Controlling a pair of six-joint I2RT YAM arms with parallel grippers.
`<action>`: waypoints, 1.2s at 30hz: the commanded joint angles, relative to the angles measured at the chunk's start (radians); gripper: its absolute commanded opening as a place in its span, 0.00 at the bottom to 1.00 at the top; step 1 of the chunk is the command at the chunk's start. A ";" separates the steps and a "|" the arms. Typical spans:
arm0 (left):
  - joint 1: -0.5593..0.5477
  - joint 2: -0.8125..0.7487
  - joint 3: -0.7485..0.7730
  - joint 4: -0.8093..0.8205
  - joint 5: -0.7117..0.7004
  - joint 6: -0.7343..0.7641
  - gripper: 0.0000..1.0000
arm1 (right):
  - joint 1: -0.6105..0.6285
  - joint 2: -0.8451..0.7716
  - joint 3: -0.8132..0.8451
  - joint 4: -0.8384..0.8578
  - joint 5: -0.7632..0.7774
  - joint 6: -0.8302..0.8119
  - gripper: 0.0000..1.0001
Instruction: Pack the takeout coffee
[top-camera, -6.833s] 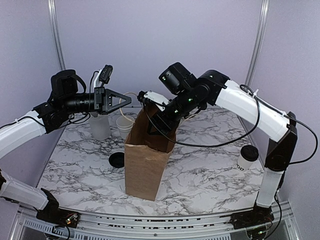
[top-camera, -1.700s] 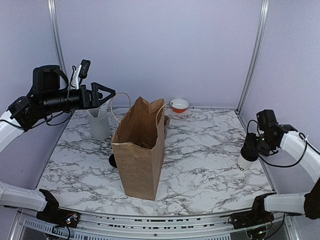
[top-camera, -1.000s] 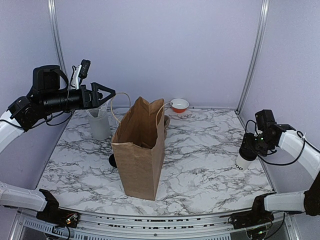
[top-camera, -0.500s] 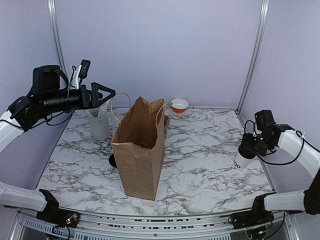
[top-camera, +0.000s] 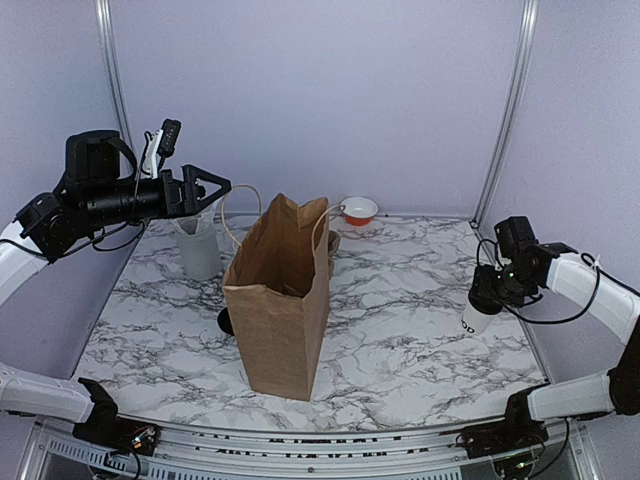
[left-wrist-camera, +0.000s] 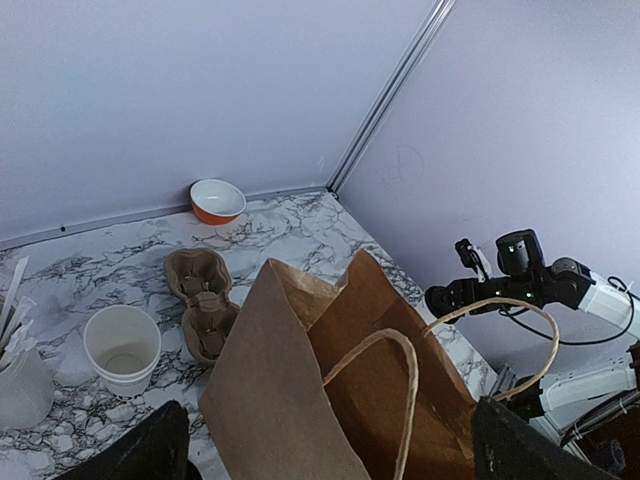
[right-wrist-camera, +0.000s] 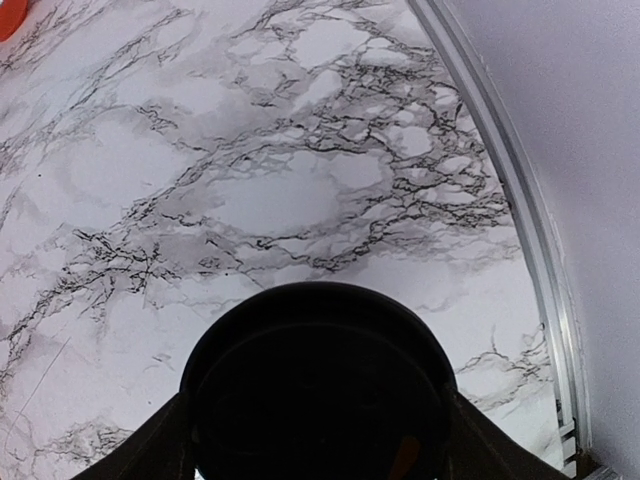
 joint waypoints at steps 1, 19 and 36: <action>0.007 0.000 0.018 -0.008 -0.006 0.002 0.99 | 0.026 0.031 0.011 -0.030 -0.059 -0.005 0.77; 0.007 0.024 0.023 -0.008 0.051 -0.007 0.99 | 0.047 0.021 0.100 -0.039 -0.145 -0.044 0.66; 0.005 0.067 0.029 0.005 0.121 -0.009 0.85 | 0.202 0.088 0.526 -0.074 -0.248 -0.119 0.64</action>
